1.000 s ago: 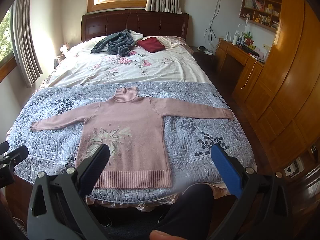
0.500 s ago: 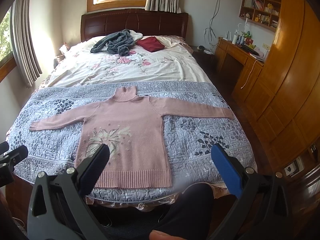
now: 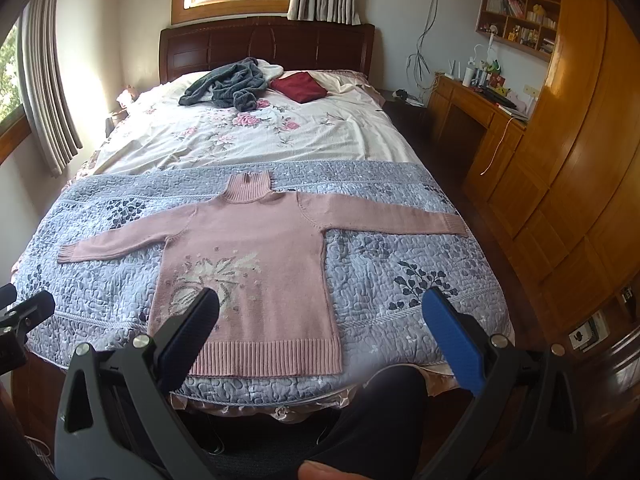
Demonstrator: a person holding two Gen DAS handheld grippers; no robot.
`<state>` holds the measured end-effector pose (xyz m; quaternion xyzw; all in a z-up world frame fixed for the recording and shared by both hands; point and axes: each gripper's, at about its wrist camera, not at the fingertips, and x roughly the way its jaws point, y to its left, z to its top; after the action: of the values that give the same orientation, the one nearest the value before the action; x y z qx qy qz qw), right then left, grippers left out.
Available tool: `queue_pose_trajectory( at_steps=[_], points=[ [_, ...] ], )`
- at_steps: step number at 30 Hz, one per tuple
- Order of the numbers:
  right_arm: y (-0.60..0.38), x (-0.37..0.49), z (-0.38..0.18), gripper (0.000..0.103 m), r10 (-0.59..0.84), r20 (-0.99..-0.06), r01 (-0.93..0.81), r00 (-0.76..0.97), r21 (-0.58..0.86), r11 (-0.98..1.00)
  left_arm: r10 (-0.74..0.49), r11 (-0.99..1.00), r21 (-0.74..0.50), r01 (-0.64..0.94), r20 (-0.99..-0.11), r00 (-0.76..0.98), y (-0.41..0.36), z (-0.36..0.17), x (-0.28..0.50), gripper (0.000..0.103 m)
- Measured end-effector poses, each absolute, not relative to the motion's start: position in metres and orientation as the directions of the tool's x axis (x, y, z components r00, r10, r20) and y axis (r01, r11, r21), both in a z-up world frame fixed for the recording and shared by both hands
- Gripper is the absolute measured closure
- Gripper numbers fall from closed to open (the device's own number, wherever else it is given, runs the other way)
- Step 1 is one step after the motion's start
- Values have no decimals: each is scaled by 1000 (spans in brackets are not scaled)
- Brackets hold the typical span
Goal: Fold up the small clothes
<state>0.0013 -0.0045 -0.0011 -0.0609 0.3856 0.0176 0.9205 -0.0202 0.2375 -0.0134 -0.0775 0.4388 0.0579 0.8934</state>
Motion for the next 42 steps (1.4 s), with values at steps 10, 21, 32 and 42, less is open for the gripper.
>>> queue_pose_trajectory(
  at_steps=[10, 21, 32, 42],
  points=[
    [-3, 3, -3, 3, -17, -714, -76, 700, -99, 992, 36, 982, -86, -171, -793, 608, 237, -14, -20, 4],
    [-3, 3, -3, 3, -16, -713, -78, 701, -99, 992, 41, 982, -81, -171, -791, 610, 237, -14, -20, 4],
    [-3, 3, -1, 3, -15, -709, -78, 705, -98, 992, 43, 982, -80, -173, -790, 611, 237, -14, -20, 4],
    [-2, 3, -1, 3, -15, -709, -80, 705, -100, 992, 45, 982, -78, -174, -790, 612, 237, -14, -20, 4]
  ],
)
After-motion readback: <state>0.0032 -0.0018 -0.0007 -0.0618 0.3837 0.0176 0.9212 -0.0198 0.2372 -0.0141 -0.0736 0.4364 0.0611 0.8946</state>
